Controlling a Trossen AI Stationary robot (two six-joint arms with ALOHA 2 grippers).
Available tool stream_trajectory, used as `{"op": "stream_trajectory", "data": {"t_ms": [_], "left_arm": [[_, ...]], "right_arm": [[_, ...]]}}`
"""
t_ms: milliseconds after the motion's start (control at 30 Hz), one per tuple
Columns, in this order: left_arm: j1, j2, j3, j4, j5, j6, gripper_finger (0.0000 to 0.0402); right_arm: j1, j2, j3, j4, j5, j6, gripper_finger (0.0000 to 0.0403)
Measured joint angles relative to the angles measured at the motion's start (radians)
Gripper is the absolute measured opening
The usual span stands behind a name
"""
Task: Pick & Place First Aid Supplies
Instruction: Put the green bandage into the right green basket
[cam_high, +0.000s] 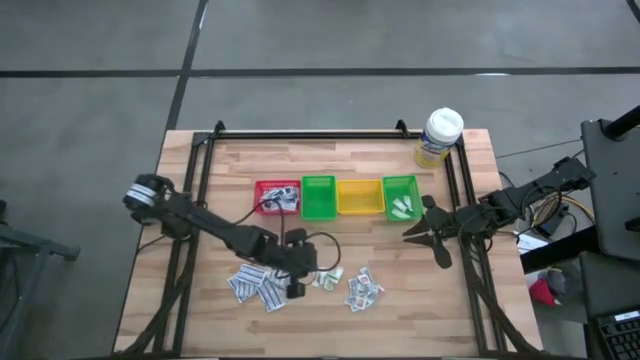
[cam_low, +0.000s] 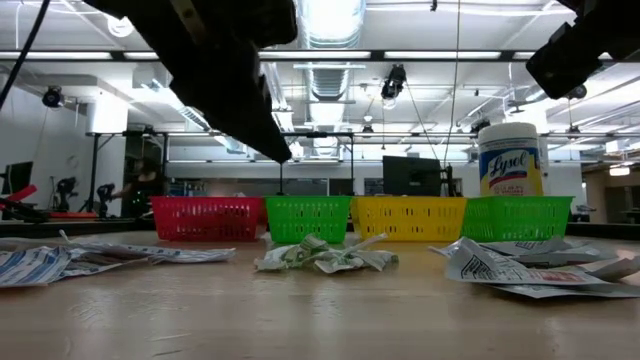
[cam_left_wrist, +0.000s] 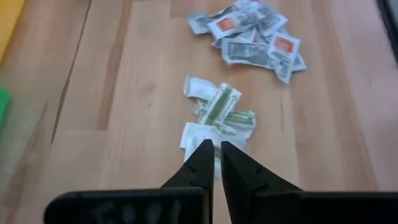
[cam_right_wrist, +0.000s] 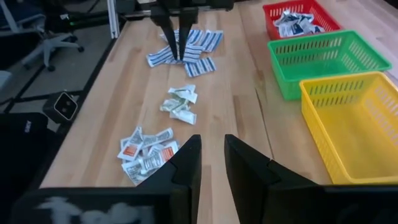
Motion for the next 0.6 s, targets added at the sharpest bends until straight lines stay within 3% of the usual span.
{"op": "stream_trajectory", "data": {"t_ms": [200,600], "left_arm": [[0.013,0.041,0.043,-0.044,0.001,-0.097,0.0045],[0.017,0.085,0.079,-0.046,0.052,-0.281,0.0174]], "right_arm": [[0.0,0.004,0.0,-0.002,0.0,-0.003,0.0076],[0.0,-0.004,0.002,0.018,-0.002,-0.125,0.0086]]}}
